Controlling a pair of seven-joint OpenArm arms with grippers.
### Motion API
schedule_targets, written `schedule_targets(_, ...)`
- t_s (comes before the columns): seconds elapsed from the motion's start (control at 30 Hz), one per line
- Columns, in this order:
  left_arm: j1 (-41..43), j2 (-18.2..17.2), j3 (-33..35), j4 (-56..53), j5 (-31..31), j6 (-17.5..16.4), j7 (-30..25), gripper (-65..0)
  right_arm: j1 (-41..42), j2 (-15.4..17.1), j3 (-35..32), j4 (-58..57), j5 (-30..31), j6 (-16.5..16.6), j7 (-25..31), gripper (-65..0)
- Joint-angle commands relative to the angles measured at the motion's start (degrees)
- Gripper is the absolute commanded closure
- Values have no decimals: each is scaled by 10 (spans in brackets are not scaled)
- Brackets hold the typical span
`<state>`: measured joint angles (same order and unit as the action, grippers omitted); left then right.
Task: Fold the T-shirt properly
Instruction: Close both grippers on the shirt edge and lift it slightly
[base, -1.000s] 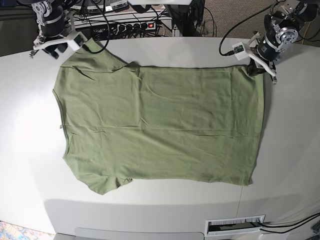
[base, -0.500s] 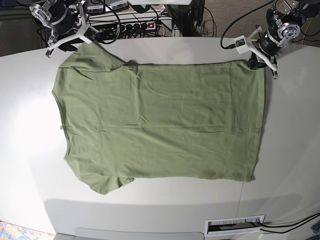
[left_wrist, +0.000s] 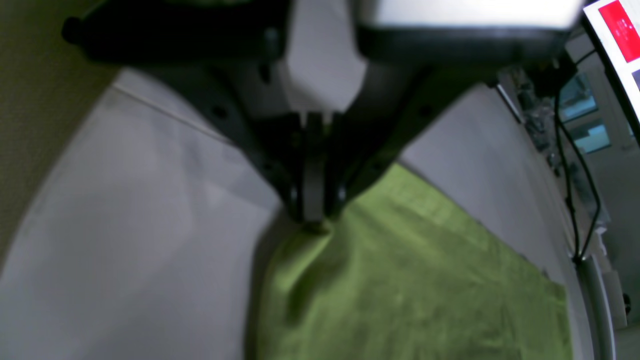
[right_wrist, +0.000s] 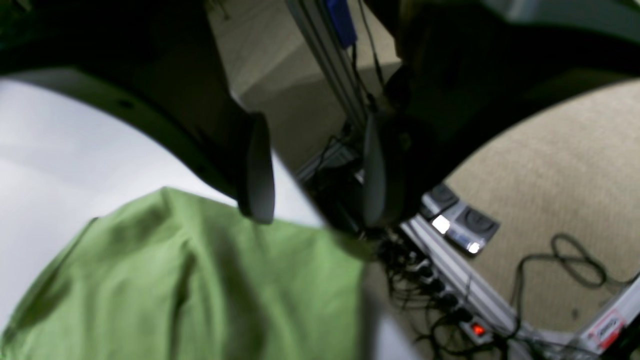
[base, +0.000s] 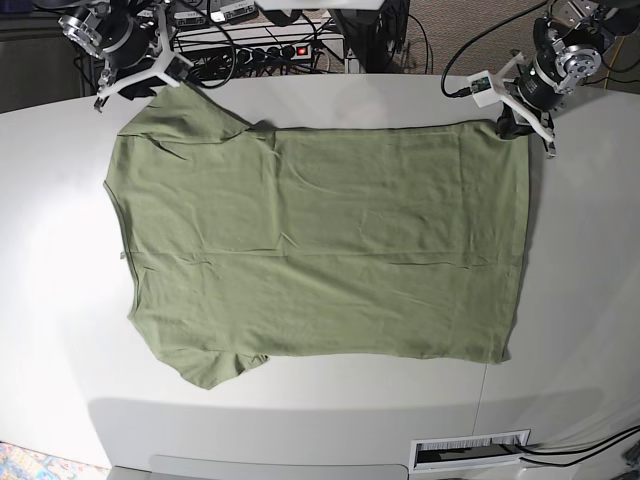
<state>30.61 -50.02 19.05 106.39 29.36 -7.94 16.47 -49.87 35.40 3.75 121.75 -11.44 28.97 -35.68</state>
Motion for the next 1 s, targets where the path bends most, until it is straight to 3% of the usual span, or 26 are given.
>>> schedule_targets(0.0, 10, -6, 4, -3, -15, -35, 1, 0, 0, 8, 3, 5, 1, -3, 15, -296)
schedule_targets(0.27, 7, -6, 4, -3, -15, -35, 0, 0, 21, 8, 0, -19, 16, -3, 28, -296)
schedule_targets(0.63, 7, -6, 4, -3, -15, -35, 0, 0, 76, 6, -59, -46, 14, -4, 16, -289)
schedule_targets(0.73, 7, -6, 4, -3, -15, -35, 0, 0, 81, 6, -59, -46, 14, -4, 16, -216)
schedule_targets(0.93, 7, -6, 4, -3, -15, -35, 1, 0, 81, 6, -59, -45, 14, -4, 11, -5)
schedule_targets(0.97, 7, -6, 4, -3, -15, -35, 1, 0, 81, 6, -59, -45, 14, -5, 10, 0)
